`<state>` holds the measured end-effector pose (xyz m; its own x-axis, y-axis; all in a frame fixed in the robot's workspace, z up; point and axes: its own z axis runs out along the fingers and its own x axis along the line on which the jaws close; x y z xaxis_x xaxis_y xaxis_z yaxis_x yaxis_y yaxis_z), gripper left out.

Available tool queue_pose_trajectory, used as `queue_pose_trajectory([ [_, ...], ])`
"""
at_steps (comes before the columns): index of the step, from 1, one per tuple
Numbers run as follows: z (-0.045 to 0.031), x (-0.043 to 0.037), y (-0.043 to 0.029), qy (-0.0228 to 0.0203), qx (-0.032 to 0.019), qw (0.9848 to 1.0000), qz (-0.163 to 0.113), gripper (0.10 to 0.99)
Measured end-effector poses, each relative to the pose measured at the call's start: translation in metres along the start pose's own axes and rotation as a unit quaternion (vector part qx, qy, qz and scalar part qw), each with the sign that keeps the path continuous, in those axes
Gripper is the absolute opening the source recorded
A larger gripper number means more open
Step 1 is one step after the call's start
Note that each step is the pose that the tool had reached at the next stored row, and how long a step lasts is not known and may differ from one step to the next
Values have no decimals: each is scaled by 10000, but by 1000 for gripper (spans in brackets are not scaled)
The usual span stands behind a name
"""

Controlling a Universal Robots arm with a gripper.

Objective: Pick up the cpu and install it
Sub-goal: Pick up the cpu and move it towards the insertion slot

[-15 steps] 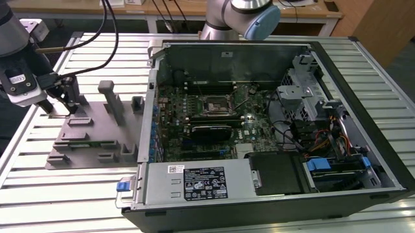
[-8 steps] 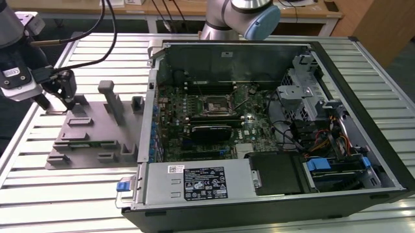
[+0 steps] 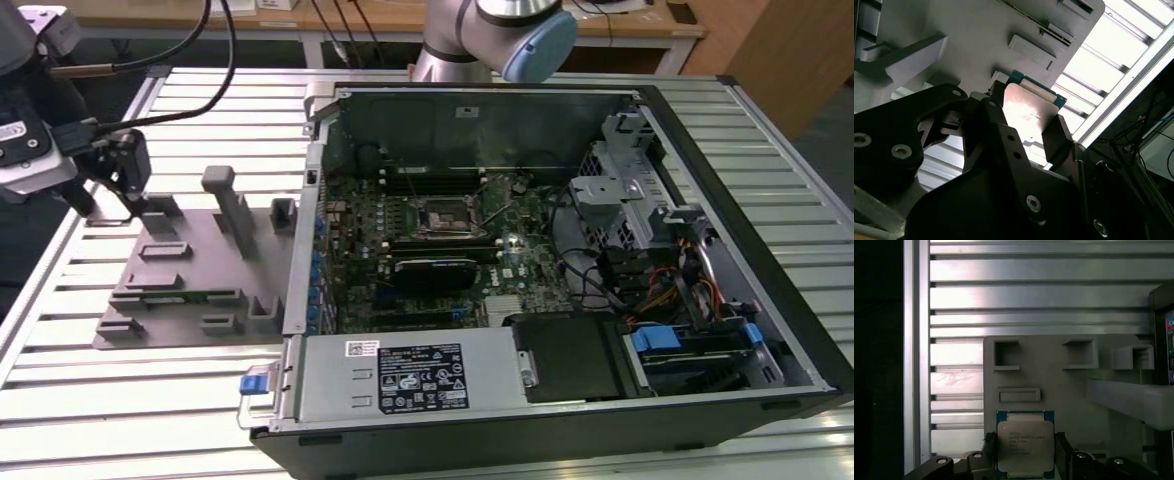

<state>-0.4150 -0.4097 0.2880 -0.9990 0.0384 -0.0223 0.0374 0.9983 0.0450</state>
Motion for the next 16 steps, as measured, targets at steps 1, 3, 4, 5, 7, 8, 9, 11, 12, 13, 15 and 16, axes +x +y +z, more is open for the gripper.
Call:
queue_pose_trajectory([
  [1,-21,0,1,0,0,10000,0,545],
  [3,-60,-1,3,0,0,10000,0,545],
  [4,-80,-2,4,0,0,10000,0,545],
  [5,-100,-2,5,0,0,10000,0,545],
  [7,-140,-3,6,0,0,10000,0,545],
  [8,-161,-4,7,0,0,10000,0,545],
  [9,-190,-4,9,0,0,10000,0,545],
  [11,-267,-6,12,-1,0,10000,0,545],
  [12,-288,-7,13,0,0,10000,0,545],
  [13,-308,-7,14,0,0,10000,0,545],
  [15,-348,-8,16,0,0,10000,0,545],
  [16,-369,-8,17,0,0,10000,0,545],
])
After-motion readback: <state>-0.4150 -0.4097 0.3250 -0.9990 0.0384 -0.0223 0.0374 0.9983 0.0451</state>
